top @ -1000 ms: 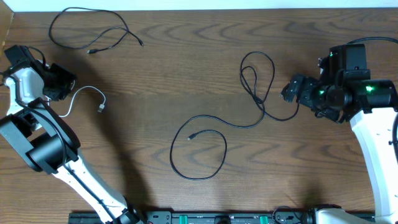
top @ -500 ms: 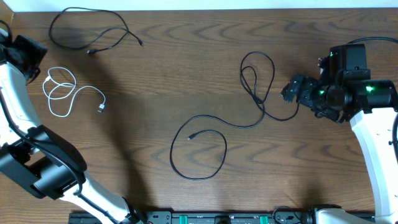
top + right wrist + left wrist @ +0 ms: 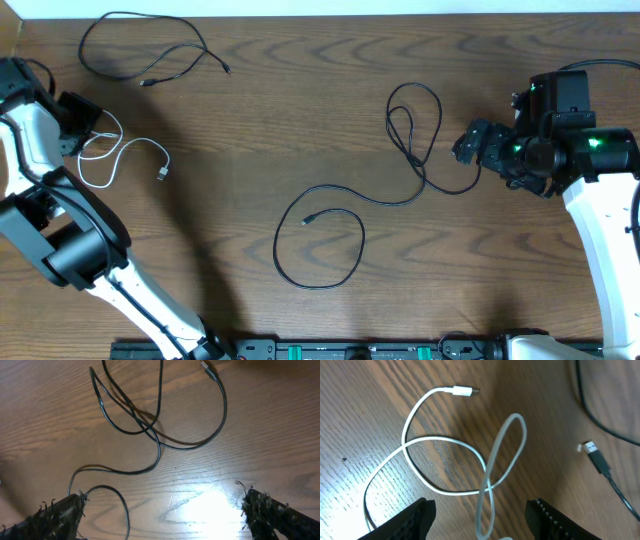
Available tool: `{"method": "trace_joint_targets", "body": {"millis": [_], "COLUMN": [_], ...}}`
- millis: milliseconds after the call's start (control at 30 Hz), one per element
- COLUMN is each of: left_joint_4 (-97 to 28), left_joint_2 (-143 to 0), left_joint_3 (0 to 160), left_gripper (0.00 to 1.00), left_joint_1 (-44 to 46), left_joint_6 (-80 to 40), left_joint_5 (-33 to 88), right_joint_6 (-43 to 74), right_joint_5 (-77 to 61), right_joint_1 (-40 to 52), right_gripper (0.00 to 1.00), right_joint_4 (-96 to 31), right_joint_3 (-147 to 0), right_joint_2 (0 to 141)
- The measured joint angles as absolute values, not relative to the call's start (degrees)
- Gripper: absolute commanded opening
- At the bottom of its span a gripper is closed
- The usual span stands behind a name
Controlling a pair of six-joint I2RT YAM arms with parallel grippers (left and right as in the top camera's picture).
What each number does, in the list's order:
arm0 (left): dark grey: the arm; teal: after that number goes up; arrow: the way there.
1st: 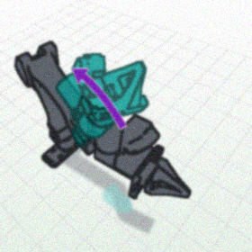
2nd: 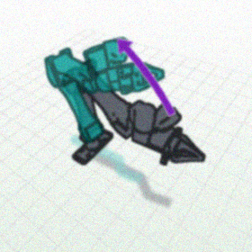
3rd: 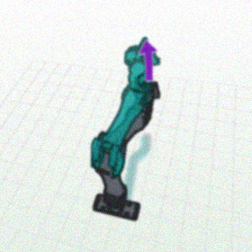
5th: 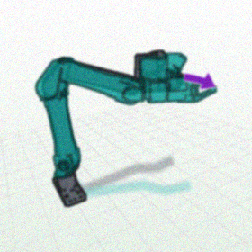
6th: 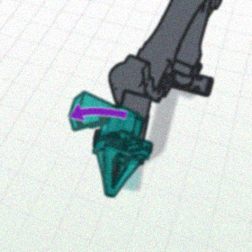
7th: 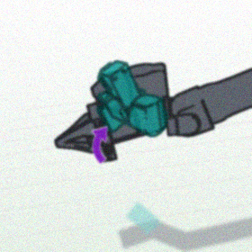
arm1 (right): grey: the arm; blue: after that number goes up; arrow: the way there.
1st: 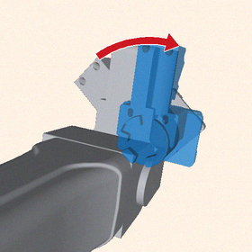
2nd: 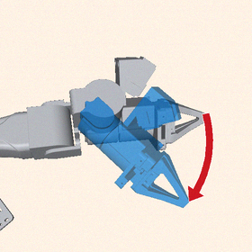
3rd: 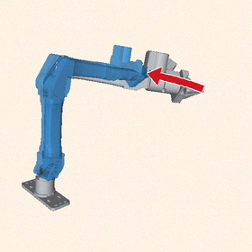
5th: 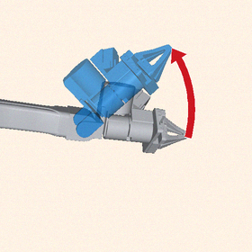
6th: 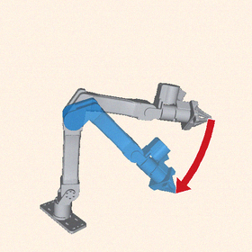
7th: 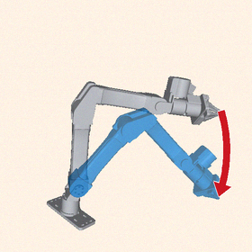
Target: Untangle cables
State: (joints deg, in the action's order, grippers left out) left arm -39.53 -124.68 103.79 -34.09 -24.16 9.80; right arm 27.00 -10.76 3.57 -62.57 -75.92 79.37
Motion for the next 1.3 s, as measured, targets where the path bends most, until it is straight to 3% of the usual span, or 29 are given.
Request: {"method": "trace_joint_targets", "body": {"millis": [100,133,733,1100,1300], "left_joint_4": [-38.37,-37.76,-27.00,-18.90,-20.29], "left_joint_2": [-125.60,-125.93,-126.54,-124.70,-123.90], "left_joint_3": [103.79,103.79,104.88,105.03,107.48], "left_gripper": [0.11,0.08,0.08,0.08,0.07], "left_joint_1": [-34.09,-34.09,-41.08,-41.15,-41.17], "left_joint_6": [-24.21,-24.01,-25.96,-24.95,-22.83], "left_joint_5": [9.41,9.30,13.63,16.51,14.28], "right_joint_6": [27.00,27.00,27.00,27.00,27.20], "right_joint_5": [-10.76,-10.76,-10.76,-10.76,-10.76], "right_joint_1": [3.57,3.57,3.57,3.57,3.57], "right_gripper": [0.99,0.99,0.99,0.99,0.99], "right_joint_4": [-62.57,-62.57,-62.67,-63.18,-63.13], "right_joint_3": [-75.92,-75.92,-75.92,-75.92,-75.92], "right_joint_2": [79.37,79.37,79.37,79.37,79.37]}}
